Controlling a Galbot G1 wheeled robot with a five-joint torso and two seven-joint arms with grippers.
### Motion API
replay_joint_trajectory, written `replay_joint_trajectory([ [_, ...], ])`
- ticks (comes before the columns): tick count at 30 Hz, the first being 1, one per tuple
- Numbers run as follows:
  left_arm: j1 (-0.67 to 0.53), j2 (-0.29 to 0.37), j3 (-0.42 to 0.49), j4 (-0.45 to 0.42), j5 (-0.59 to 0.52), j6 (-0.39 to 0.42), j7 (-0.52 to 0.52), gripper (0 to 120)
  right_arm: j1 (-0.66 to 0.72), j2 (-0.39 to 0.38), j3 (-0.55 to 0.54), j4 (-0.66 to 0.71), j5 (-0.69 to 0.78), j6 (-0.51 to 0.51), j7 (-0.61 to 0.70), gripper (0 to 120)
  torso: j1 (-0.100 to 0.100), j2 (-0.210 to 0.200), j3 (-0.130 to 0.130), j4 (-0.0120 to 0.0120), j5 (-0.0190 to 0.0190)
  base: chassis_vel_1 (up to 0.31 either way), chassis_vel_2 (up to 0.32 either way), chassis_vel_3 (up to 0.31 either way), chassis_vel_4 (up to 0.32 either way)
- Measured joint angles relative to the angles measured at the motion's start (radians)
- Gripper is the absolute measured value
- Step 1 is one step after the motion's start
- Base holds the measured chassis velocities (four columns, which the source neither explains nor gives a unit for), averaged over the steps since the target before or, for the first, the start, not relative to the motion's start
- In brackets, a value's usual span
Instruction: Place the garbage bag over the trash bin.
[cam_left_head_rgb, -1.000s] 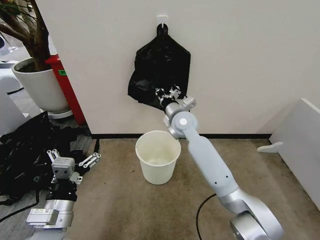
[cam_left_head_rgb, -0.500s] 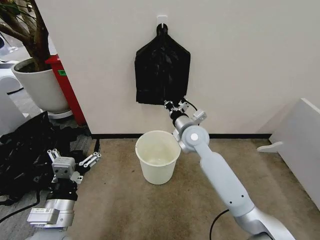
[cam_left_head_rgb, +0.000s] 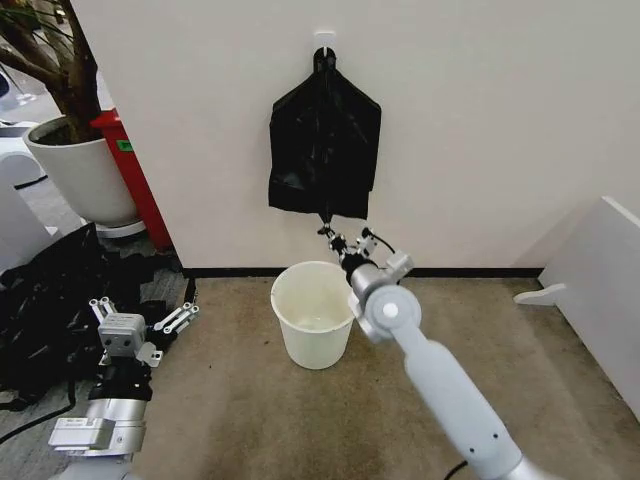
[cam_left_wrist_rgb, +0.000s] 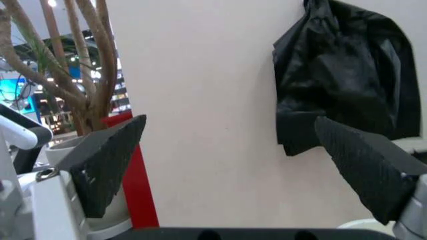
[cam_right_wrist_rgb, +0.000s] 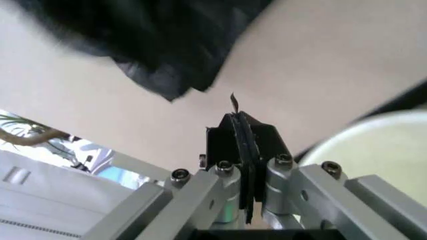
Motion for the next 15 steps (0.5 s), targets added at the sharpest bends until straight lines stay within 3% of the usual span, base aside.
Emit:
replay_joint_trajectory([
  [7, -0.001, 0.001, 0.005, 0.000, 0.000, -0.002, 0.001, 100, -0.116, -0.001, 0.014, 0.035, -0.055, 0.000, -0.024, 0, 0.000, 0.000, 0.000, -0.0001, 0.0000, 0.000, 0.000, 0.000, 0.000],
  [15, 0.000, 0.003, 0.005, -0.003, 0.000, -0.002, 0.002, 100, -0.106, 0.013, 0.031, 0.055, -0.064, -0.001, -0.024, 0, 0.000, 0.000, 0.000, 0.0000, -0.0001, 0.000, 0.000, 0.000, 0.000],
])
